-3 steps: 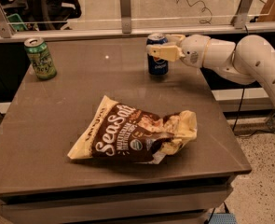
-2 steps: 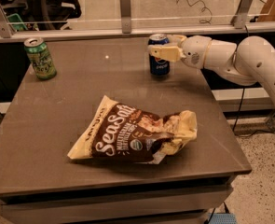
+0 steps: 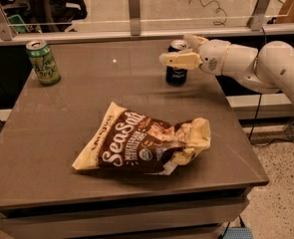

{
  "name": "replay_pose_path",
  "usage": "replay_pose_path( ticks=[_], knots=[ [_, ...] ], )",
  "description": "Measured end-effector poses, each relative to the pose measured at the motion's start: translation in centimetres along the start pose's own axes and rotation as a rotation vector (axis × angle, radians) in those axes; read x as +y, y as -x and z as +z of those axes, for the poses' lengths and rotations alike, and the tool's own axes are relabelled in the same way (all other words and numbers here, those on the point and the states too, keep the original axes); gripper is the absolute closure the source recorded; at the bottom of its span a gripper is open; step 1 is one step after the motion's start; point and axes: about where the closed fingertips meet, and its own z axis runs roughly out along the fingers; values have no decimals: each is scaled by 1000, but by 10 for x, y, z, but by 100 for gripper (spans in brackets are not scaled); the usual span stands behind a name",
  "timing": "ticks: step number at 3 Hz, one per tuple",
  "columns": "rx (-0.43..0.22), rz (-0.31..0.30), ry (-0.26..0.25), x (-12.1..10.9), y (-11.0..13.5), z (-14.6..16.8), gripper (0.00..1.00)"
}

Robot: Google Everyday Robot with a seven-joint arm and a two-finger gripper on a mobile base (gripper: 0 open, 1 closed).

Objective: Place pepsi can upright

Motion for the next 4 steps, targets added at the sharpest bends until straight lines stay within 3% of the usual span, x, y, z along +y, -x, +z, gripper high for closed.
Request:
replay_pose_path(
  ticks=[2,3,4],
  knots=[
    [13,-32,-9,-4,12,-17,0],
    [56,-107,-43,-16,47,-58,0],
    [85,-186,-115,-16,88,-113,0]
  ],
)
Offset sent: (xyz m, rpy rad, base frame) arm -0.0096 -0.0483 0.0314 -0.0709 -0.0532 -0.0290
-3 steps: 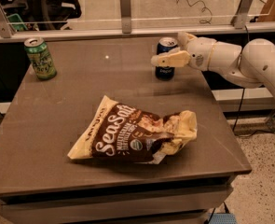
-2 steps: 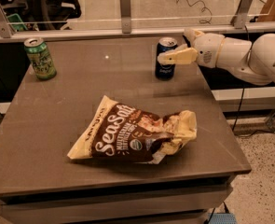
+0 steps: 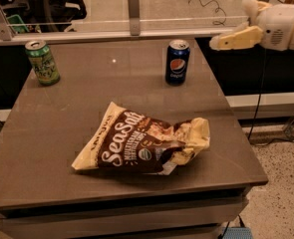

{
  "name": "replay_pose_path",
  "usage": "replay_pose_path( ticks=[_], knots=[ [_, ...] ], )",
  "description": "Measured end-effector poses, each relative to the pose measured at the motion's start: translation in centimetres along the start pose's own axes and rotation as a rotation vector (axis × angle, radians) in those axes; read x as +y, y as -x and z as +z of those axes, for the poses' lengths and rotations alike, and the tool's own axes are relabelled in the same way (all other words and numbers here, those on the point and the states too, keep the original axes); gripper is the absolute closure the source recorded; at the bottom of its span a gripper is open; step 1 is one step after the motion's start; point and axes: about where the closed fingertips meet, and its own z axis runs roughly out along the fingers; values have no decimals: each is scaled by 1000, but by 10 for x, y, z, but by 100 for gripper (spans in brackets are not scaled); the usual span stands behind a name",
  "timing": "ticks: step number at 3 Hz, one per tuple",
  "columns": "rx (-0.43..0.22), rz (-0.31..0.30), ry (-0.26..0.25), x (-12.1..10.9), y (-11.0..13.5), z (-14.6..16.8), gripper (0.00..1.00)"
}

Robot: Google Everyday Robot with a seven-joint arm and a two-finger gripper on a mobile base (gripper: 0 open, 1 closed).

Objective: Place pepsi can upright

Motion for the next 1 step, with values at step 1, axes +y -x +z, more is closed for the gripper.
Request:
replay_pose_path(
  ticks=[1],
  knots=[
    [5,-13,-15,-2,6,-12,0]
  ],
)
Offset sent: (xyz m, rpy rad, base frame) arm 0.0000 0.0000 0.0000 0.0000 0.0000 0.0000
